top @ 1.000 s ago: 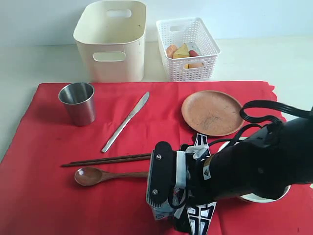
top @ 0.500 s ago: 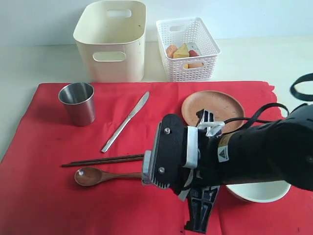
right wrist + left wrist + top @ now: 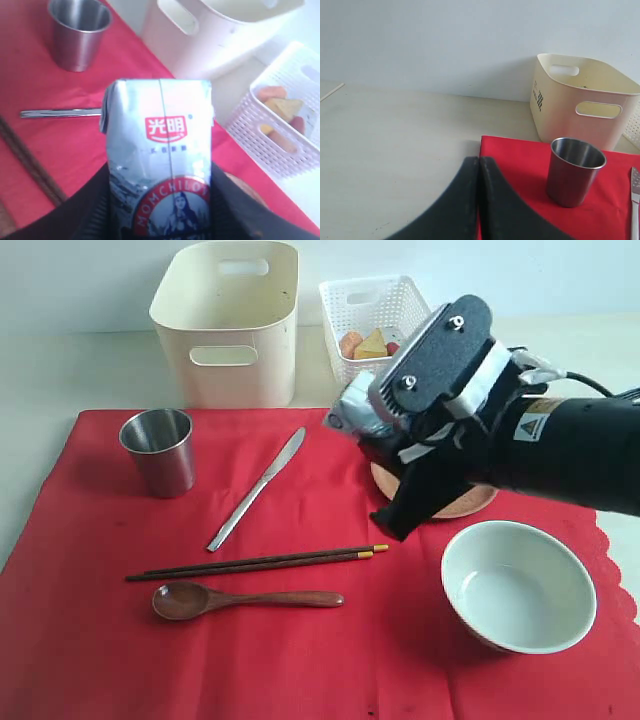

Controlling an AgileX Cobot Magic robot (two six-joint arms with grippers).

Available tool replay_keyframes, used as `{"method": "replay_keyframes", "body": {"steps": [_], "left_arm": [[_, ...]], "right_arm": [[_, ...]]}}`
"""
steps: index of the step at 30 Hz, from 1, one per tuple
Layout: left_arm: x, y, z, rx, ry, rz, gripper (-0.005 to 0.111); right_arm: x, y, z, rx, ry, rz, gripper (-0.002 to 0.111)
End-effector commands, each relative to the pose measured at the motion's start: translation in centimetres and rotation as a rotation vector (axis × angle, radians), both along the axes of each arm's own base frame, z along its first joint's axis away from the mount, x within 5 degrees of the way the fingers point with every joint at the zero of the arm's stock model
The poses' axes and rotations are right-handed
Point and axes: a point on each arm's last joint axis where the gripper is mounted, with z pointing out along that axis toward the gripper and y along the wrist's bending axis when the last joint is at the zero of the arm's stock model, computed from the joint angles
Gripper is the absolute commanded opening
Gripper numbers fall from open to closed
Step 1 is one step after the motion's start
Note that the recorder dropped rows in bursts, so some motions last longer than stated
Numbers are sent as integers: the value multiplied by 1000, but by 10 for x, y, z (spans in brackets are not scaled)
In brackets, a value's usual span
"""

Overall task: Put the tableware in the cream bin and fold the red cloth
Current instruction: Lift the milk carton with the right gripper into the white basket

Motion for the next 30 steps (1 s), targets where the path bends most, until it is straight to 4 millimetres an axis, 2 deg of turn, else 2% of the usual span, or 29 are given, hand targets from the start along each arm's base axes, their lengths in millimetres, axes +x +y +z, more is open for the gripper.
{"method": "replay_keyframes", "body": {"steps": [1,9,13,17,24,30], "left_arm": [[0,0,1,-5,-10,1,2],[0,0,1,-5,-10,1,2],[0,0,1,-5,-10,1,2],[0,0,1,-5,-10,1,2],[0,0,1,-5,-10,1,2],[0,0,1,-5,-10,1,2]], "right_arm": [[37,-11,-7,36,-22,-162,0],[122,-3,-16,-17,91,-262,0],[170,-1,-10,-3,119,-299,0],[208,-6,-5,46,140,-356,0],[247,7,-6,158,87,-425,0],[274,17,-26,321,142,-545,0]]}}
